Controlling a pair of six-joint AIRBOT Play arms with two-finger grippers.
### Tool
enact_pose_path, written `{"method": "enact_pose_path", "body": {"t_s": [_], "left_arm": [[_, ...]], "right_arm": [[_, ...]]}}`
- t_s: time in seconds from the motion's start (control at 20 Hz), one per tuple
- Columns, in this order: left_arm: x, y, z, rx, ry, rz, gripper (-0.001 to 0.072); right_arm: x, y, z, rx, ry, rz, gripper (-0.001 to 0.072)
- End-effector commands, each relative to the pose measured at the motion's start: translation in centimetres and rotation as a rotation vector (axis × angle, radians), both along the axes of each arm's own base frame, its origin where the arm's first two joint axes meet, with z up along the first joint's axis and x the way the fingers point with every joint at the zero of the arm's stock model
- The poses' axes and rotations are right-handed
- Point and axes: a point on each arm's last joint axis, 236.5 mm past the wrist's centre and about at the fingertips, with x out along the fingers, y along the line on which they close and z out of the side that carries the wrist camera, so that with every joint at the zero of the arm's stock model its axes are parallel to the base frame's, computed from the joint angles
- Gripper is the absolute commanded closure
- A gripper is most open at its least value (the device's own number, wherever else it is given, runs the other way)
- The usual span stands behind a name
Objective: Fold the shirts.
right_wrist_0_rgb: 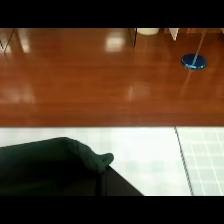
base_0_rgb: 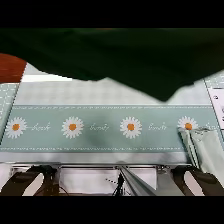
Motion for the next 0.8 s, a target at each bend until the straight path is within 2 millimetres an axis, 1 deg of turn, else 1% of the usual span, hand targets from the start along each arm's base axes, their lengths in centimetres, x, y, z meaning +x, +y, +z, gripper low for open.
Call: {"method": "enact_pose_path", "body": {"t_s": [0.0,0.05,0.15,0.2,0.25,0.3,0.35,0.4,0.45,0.55,0.65,0.7,0.75], "left_arm": [[-3.5,0.6,2.0,0.016,-0.065,0.023,0.0679],[-4.0,0.8,1.3,0.026,-0.035,0.03,0.0679],[-4.7,0.8,-1.4,0.04,0.08,0.025,0.0679],[-4.9,0.8,-3.2,0.031,0.159,0.024,0.0679],[-4.8,0.7,-5.1,0.019,0.236,0.026,0.0679],[-4.7,0.7,-6.9,0.017,0.299,0.025,0.0679],[-4.3,0.6,-8.9,0.018,0.366,0.019,0.0679],[-3.8,0.4,-10.8,0.017,0.422,0.012,0.0679],[-3.2,0.3,-13.2,0.015,0.487,0.006,0.0679],[-2.0,0.2,-18.5,0.014,0.625,0.006,0.0679],[-0.9,0.1,-23.8,0.004,0.739,0.004,0.0679],[-0.2,-0.2,-26.1,-0.009,0.769,0.001,0.0679],[0.6,-0.7,-28.4,-0.035,0.789,-0.009,0.0679]], "right_arm": [[-4.4,0.8,-3.7,0.017,0.234,0.013,0.0681],[-5.6,1.1,-5.4,0.023,0.322,0.022,0.0681],[-8.7,1.6,-8.4,0.025,0.503,0.048,0.0681],[-9.5,1.8,-9.2,0.026,0.552,0.058,0.0682],[-9.6,2.0,-9.3,0.031,0.554,0.065,0.0682],[-9.4,2.2,-9.9,0.039,0.573,0.074,0.0682],[-9.0,2.2,-10.9,0.048,0.609,0.078,0.0682],[-8.4,2.1,-12.6,0.063,0.668,0.086,0.0682],[-7.8,2.4,-14.6,0.078,0.734,0.112,0.0682],[-6.5,3.4,-19.5,0.132,0.895,0.195,0.0682],[-5.0,3.7,-24.5,0.185,1.028,0.229,0.0682],[-3.7,3.7,-26.6,0.21,1.061,0.229,0.0681],[-2.2,3.8,-28.2,0.231,1.074,0.237,0.0681]]}}
